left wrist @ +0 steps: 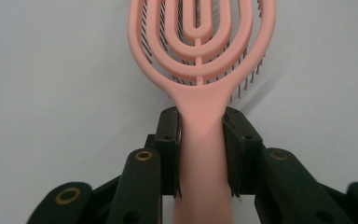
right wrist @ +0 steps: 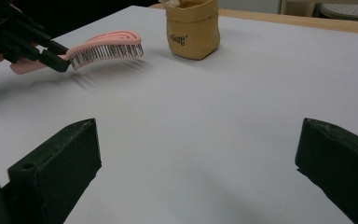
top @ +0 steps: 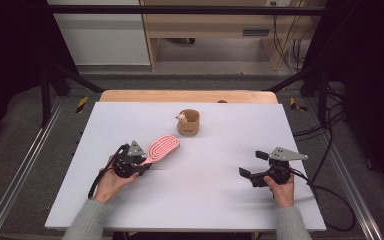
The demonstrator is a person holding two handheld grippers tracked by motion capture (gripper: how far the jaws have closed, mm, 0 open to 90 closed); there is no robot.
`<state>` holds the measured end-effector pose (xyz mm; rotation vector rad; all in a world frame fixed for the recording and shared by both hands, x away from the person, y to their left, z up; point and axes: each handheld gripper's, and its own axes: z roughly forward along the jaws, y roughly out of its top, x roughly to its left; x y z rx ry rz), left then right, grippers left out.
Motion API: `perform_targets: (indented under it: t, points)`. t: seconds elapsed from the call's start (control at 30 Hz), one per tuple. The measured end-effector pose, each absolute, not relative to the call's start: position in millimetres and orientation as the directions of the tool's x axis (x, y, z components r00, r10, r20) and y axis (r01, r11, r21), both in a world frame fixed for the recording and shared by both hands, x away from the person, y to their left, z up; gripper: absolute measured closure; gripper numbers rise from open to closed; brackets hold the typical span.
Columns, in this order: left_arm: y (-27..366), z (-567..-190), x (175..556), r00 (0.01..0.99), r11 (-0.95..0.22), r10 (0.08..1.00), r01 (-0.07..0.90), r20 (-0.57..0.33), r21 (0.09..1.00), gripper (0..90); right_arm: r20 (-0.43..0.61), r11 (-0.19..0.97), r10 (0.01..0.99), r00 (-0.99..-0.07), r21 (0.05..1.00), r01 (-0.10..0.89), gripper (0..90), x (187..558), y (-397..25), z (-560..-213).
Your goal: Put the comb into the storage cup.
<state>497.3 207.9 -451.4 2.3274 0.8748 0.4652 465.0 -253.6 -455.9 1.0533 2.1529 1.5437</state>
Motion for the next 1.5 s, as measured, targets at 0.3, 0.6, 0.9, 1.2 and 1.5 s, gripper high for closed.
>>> perform_targets:
  t: [0.3, 0.6, 0.9, 1.2, 1.5]
  points:
    - [208.8, -446.4, 494.1, 0.703, -0.580, 0.702, 0.470, 0.116, 0.666, 69.4, 0.178, 0.155, 0.701, -0.691, 0.907, 0.392, 0.3, 464.8, -253.8, -455.4]
    - [213.4, -440.3, 491.3, 0.665, -0.532, 0.739, 0.474, 0.112, 0.702, 69.3, 0.178, 0.157, 0.701, -0.690, 0.906, 0.393, 0.3, 465.0, -253.6, -455.7]
    - [216.5, -437.1, 489.7, 0.641, -0.499, 0.761, 0.473, 0.105, 0.726, 69.4, 0.179, 0.158, 0.702, -0.690, 0.905, 0.395, 0.3, 465.4, -253.2, -456.1]
    - [216.1, -433.7, 485.8, 0.628, -0.475, 0.771, 0.462, 0.102, 0.749, 69.4, 0.180, 0.157, 0.703, -0.688, 0.904, 0.398, 0.3, 465.5, -252.8, -456.3]
    - [215.2, -430.1, 482.8, 0.621, -0.465, 0.776, 0.448, 0.109, 0.764, 69.3, 0.182, 0.153, 0.706, -0.685, 0.905, 0.398, 0.3, 465.3, -252.6, -455.4]
